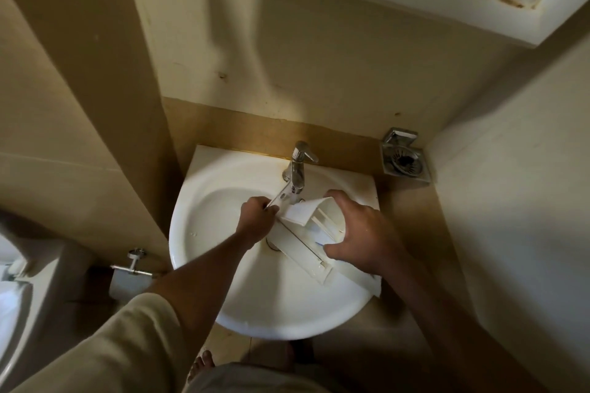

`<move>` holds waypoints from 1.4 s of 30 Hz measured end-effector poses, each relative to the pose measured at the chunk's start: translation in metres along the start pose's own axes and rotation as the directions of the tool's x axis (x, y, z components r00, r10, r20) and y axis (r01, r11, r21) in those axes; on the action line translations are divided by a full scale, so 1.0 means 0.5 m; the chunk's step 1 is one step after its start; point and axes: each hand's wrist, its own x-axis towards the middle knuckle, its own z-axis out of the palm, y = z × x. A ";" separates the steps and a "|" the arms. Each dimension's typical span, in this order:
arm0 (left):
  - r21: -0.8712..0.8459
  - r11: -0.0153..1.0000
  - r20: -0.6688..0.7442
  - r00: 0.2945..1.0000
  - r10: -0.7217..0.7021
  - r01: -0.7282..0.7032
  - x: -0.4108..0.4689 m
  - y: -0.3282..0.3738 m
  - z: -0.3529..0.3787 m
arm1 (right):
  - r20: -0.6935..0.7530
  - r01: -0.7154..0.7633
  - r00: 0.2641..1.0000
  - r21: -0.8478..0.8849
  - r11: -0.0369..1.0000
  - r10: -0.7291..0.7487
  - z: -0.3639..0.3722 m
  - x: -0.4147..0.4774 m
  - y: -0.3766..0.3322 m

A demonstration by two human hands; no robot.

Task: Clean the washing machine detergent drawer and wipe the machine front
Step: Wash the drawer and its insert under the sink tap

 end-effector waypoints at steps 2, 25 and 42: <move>0.088 0.995 -0.038 0.998 0.047 -0.044 -0.001 0.002 0.012 | 0.000 0.008 1.000 -0.009 1.000 -0.009 -0.009 0.001 0.003; -0.113 0.990 -0.054 0.994 -0.096 0.089 0.018 0.026 0.016 | 0.160 0.332 0.941 -0.286 0.899 -0.297 -0.006 -0.003 -0.017; -0.344 0.845 0.217 0.910 -0.353 0.410 0.070 0.025 -0.004 | 0.162 0.376 0.926 -0.321 0.869 -0.341 0.001 0.008 0.020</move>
